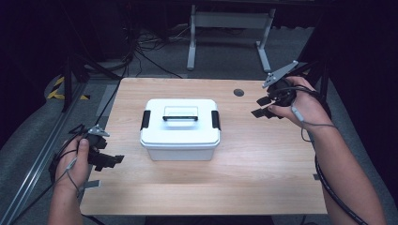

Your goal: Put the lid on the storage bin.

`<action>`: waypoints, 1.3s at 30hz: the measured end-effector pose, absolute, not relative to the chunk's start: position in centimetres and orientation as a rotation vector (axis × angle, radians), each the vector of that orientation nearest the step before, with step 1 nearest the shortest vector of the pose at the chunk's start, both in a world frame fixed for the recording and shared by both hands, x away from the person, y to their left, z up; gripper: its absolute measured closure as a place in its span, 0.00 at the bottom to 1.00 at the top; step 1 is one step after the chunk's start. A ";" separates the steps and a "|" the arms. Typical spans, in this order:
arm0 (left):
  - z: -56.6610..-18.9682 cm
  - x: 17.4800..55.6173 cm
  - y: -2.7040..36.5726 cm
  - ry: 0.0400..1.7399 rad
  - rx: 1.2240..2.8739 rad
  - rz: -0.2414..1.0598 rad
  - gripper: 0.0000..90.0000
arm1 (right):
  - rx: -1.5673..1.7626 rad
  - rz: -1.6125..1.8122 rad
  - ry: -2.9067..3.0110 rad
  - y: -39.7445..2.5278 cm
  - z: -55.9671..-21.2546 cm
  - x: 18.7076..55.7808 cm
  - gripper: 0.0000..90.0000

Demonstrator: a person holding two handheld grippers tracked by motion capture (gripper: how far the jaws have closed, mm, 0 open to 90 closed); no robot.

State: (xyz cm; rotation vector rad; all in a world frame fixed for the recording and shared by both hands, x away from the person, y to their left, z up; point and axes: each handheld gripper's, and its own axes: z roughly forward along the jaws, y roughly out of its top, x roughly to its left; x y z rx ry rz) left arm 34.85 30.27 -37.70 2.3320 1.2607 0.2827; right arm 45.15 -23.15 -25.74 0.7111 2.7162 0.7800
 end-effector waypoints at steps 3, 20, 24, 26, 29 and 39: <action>-37.8 34.7 30.5 1.264 2.333 0.289 0.19 | 0.739 0.754 2.696 -24.1 -26.4 45.3 0.52; -38.3 34.7 30.7 1.281 2.336 0.285 0.19 | 0.845 0.747 2.699 -27.0 -33.6 47.2 0.47; -38.5 34.8 30.4 1.278 2.338 0.277 0.19 | 0.867 0.748 2.697 -27.1 -35.2 47.1 0.47; -38.5 34.8 30.4 1.280 2.341 0.278 0.19 | 0.878 0.771 2.694 -27.3 -35.8 46.8 0.47; -38.6 34.8 30.4 1.283 2.344 0.277 0.19 | 0.892 0.844 2.696 -27.5 -36.7 46.5 0.46; -38.8 35.1 29.9 1.275 2.360 0.269 0.19 | 0.926 0.859 2.671 -27.8 -38.8 45.6 0.46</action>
